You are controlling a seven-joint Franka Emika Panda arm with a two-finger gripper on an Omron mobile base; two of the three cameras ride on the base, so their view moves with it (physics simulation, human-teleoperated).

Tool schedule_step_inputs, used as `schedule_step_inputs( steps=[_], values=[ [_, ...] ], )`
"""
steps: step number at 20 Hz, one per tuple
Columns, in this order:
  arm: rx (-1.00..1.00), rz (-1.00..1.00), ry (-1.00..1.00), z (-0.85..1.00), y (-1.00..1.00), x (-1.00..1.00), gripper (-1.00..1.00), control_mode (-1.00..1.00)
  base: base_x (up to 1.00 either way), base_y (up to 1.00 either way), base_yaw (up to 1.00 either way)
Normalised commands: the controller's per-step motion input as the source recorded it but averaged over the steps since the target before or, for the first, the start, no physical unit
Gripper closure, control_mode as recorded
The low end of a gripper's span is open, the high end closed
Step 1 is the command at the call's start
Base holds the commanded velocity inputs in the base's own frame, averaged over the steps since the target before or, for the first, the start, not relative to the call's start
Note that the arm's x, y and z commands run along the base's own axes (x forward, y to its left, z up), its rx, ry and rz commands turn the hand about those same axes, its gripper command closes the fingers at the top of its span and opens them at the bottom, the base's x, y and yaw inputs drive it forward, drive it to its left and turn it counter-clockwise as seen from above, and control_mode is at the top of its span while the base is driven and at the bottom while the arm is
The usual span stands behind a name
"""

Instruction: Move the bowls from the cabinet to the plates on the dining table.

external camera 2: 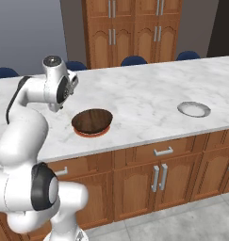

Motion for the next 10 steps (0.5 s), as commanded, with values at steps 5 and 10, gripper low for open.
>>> schedule_step_inputs(
  steps=[5, 10],
  values=[
    [0.00, -0.01, 0.01, 0.20, -0.23, -0.52, -1.00, -1.00, 0.00, 0.00, 0.00],
    [0.03, -0.02, -0.01, 0.05, -0.22, -0.60, -1.00, -1.00, 0.00, 0.00, 0.00]
  ],
)
